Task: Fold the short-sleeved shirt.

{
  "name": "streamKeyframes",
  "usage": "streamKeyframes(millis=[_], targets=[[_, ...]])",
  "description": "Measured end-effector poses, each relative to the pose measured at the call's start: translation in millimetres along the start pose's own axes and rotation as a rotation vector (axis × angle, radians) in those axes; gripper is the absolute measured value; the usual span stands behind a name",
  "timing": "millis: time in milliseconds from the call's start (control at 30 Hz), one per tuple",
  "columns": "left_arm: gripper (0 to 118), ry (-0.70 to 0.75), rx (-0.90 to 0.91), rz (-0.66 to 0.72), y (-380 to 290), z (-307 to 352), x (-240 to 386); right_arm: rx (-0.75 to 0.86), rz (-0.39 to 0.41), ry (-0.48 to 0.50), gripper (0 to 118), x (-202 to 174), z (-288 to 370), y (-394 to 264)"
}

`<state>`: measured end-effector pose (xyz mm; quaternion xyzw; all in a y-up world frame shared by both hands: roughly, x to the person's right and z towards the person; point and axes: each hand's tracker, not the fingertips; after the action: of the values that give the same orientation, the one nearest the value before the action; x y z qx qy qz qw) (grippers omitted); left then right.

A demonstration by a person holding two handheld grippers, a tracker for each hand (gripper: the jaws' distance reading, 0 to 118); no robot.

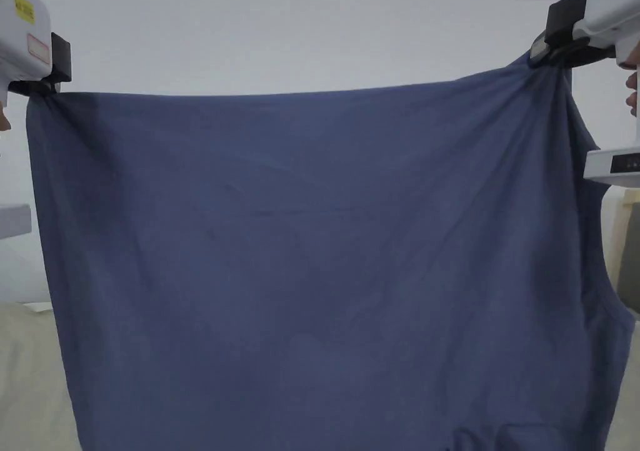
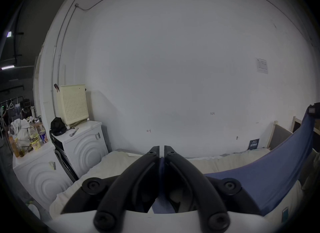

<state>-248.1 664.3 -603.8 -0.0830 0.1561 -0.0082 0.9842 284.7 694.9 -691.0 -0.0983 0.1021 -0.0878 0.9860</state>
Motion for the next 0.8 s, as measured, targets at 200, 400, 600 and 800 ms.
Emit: streamKeyframes(millis=[200,400,600,800], targets=[[3,0.027,-0.031,0.013,12,-63,11,-0.012,-0.069,0.000,3,6,-65,28],[3,0.001,-0.026,0.000,15,-101,23,0.021,-0.011,-0.045,3,-1,-93,45],[3,0.007,-0.001,0.018,19,-105,25,0.056,0.010,-0.024,3,-6,-89,41],[3,0.000,-0.078,-0.011,-19,-107,29,-0.024,0.024,-0.025,3,8,-94,-4]])
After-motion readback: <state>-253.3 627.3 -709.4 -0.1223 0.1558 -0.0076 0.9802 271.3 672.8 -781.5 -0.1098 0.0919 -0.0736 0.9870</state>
